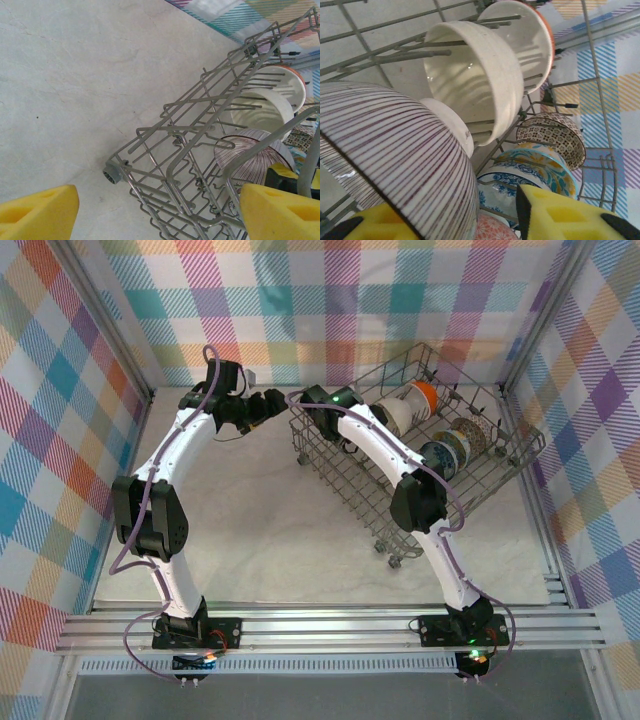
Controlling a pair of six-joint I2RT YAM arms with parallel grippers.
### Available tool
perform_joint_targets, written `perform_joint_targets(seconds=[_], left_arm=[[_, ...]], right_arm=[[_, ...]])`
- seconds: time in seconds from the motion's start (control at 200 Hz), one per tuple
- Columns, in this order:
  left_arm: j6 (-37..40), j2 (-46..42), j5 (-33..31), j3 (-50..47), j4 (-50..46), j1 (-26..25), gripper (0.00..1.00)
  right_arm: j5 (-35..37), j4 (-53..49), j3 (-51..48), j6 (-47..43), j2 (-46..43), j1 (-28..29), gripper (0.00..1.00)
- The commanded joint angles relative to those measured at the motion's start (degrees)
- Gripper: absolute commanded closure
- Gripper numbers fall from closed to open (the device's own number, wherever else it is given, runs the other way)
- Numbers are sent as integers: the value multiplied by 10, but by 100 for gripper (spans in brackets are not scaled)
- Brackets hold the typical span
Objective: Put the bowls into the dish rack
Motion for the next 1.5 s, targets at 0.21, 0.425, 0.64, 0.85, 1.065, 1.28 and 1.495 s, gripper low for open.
perform_joint_targets(seconds=[0.21, 0.425, 0.64, 0.85, 1.065, 1.28, 1.495], left_arm=[[-3, -3, 9, 11, 17, 6, 16], [-3, 1, 13, 16, 16, 6, 16], [-4, 3, 18, 24, 11, 6, 16], [-2, -7, 9, 26, 3, 6, 15], [-4, -36, -1, 37, -24, 4, 13], [-16, -97, -77, 14, -67, -39, 12], [-45, -160, -208, -20, -39, -115, 10]], right_arm=[[-81, 11, 0, -21, 3, 11, 44], [-129, 51, -34, -33, -29, 11, 33], [-179, 116, -81, -69, -72, 12, 18], [-169, 141, -97, -107, -98, 10, 11], [-80, 83, -26, -107, -85, -5, 6], [-101, 146, 15, -169, -108, -27, 3], [-138, 174, 32, -219, -121, -41, 0]])
